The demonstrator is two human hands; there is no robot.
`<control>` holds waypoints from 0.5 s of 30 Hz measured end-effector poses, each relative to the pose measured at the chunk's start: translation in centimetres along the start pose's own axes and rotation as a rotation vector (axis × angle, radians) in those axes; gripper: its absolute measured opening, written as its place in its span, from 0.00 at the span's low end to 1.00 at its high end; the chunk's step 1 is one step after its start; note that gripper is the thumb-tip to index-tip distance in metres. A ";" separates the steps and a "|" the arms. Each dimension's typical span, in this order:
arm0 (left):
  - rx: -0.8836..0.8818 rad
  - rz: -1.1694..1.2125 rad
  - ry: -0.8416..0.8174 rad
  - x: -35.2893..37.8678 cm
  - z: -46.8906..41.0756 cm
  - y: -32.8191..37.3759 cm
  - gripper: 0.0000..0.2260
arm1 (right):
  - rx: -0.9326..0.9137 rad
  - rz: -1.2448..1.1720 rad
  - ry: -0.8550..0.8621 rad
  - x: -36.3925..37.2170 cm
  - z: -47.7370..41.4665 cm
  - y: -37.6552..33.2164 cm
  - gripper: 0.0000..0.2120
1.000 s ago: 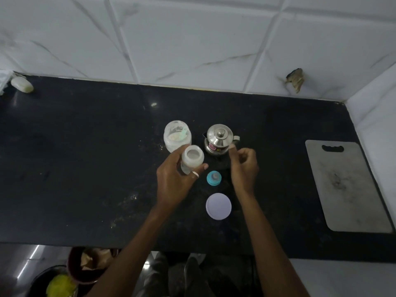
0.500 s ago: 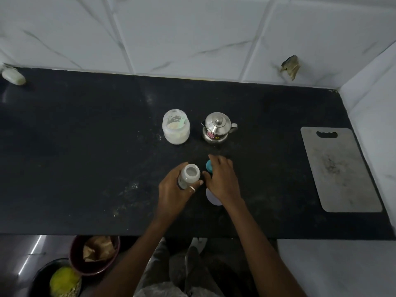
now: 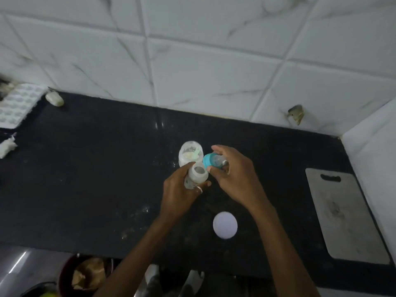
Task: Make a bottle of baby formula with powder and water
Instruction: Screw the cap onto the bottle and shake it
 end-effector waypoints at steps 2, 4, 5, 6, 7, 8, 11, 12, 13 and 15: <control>0.040 0.031 0.031 -2.2 -1.9 2.5 0.27 | -0.081 0.029 -0.092 -0.7 -1.5 -4.7 0.25; 0.088 0.045 0.058 -4.4 -3.9 4.9 0.25 | -0.154 0.081 -0.175 -1.1 -3.0 -9.0 0.24; 0.107 0.040 0.077 -5.7 -4.9 6.1 0.24 | -0.178 0.112 -0.199 -1.4 -3.6 -11.0 0.23; 0.120 0.026 0.100 -6.8 -5.7 7.0 0.23 | -0.194 0.144 -0.210 -1.6 -4.2 -12.7 0.22; 0.135 0.008 0.125 -8.0 -6.5 7.9 0.24 | -0.208 0.169 -0.213 -2.0 -4.8 -14.4 0.22; 0.152 -0.006 0.148 -9.1 -7.3 8.8 0.24 | -0.227 0.190 -0.213 -2.3 -5.3 -16.0 0.21; 0.195 -0.010 0.189 -11.8 -8.8 10.9 0.25 | -0.277 0.236 -0.234 -3.2 -6.6 -20.3 0.20; 0.211 -0.020 0.200 -12.5 -9.2 11.6 0.25 | -0.287 0.259 -0.248 -3.5 -7.0 -21.6 0.20; 0.225 -0.034 0.211 -13.3 -9.6 12.3 0.25 | -0.298 0.291 -0.263 -3.7 -7.3 -22.8 0.20; 0.235 -0.045 0.237 -14.5 -10.2 13.3 0.27 | -0.307 0.356 -0.291 -4.0 -7.9 -24.8 0.19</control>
Point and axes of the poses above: each hand's wrist, its own z-axis away from the middle knuckle, its own x-axis out of the palm, y = z × x, the point moved 9 cm from there along -z, towards the middle knuckle, and after that the axes turned 15 degrees about -z, right-handed, at the moved point
